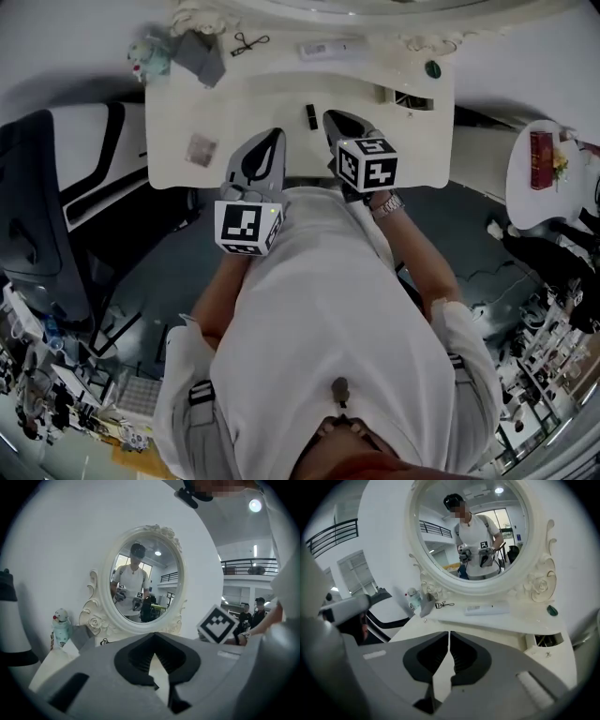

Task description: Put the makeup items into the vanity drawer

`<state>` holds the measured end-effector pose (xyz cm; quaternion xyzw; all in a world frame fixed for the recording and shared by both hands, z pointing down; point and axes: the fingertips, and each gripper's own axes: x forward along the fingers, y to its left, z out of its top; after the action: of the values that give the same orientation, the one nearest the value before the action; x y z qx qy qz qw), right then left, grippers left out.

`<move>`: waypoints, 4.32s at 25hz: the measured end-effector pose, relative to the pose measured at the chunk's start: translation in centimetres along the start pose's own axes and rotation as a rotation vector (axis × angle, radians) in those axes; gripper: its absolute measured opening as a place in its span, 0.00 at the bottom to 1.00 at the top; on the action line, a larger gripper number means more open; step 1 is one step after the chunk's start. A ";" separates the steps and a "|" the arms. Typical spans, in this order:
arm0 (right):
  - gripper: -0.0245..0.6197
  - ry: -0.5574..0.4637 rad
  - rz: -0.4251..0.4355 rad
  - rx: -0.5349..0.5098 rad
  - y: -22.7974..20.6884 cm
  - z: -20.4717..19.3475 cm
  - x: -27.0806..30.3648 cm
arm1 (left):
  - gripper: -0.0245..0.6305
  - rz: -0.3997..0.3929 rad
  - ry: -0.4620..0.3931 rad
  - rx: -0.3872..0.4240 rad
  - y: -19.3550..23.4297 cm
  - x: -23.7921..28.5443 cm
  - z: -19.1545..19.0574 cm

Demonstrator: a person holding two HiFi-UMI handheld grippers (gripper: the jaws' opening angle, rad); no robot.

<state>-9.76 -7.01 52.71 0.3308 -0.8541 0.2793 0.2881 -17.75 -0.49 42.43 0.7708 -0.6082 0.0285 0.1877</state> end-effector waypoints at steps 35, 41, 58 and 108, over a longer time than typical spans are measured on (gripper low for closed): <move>0.19 0.369 -0.152 -0.034 -7.5 -12.7 9.7 | 0.05 0.010 0.006 0.004 1.5 -3.3 -1.0; 0.19 0.345 -0.127 0.016 -10.5 -12.0 6.5 | 0.05 -0.058 0.014 0.014 -0.3 -1.2 -0.8; 0.19 0.408 -0.214 0.199 -27.5 -10.6 -5.5 | 0.05 -0.165 0.041 0.064 -9.2 5.1 -0.3; 0.19 0.644 -0.038 0.071 -32.6 -7.6 -1.8 | 0.05 0.177 0.006 -0.017 -15.0 5.9 -2.4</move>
<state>17.32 -21.60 65.96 0.2511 -0.7024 0.3937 0.5372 -1.58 -2.31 42.49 0.7122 -0.6737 0.0424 0.1927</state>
